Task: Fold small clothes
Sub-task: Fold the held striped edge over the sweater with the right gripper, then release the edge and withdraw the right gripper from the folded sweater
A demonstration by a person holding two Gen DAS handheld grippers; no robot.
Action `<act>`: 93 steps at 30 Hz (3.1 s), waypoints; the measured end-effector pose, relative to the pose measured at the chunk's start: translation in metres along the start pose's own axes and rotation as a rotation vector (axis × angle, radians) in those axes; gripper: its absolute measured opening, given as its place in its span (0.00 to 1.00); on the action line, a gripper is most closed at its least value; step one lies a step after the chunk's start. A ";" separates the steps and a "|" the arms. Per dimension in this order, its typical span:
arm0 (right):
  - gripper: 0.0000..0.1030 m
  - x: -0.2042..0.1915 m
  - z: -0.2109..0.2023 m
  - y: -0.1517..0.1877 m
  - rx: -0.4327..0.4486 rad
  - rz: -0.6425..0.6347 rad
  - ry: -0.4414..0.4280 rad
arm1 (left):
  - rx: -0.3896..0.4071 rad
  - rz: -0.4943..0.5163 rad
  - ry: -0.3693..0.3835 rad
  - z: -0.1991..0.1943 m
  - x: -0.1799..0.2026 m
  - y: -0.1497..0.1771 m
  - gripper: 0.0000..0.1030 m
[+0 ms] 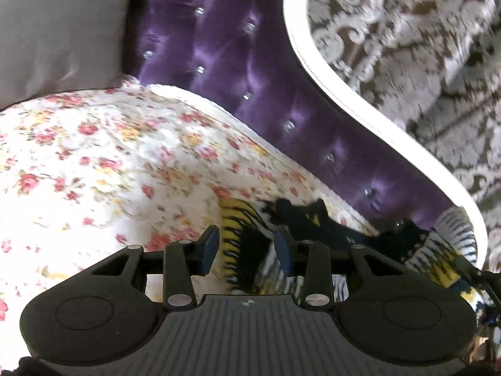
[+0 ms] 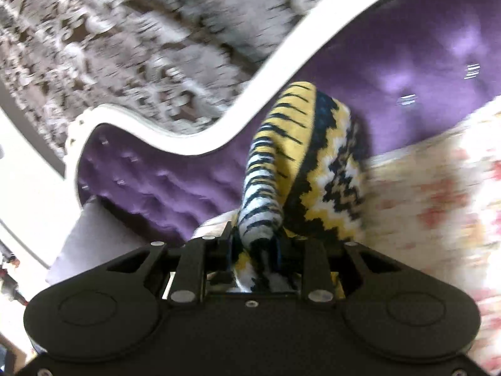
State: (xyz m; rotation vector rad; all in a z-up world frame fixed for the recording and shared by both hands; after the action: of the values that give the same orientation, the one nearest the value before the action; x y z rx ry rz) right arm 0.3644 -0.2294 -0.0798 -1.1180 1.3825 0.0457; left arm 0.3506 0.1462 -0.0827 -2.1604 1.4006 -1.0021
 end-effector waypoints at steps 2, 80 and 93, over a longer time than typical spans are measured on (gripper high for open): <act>0.34 -0.014 0.021 0.007 -0.019 0.008 -0.034 | 0.011 -0.018 0.000 -0.004 -0.006 -0.004 0.36; 0.67 0.000 0.011 0.122 -0.359 -0.404 0.270 | -0.192 0.336 0.052 -0.032 0.000 0.091 0.10; 0.74 -0.012 -0.019 0.088 -0.164 -0.404 0.241 | 0.122 0.271 0.043 -0.025 0.073 0.012 0.37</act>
State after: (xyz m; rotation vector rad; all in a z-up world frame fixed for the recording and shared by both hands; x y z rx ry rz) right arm 0.2932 -0.1886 -0.1192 -1.5631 1.3550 -0.2799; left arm 0.3426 0.0769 -0.0469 -1.8139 1.5580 -1.0064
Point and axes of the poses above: each gripper's, at about its wrist camera, not at the fingertips, and z roughly the way its jaws point, x to its right, y to its underside, the point moved 4 cm from there along z, roughly the way its jaws point, and after that the axes turned 8 degrees about -y, right-handed, at the moved point
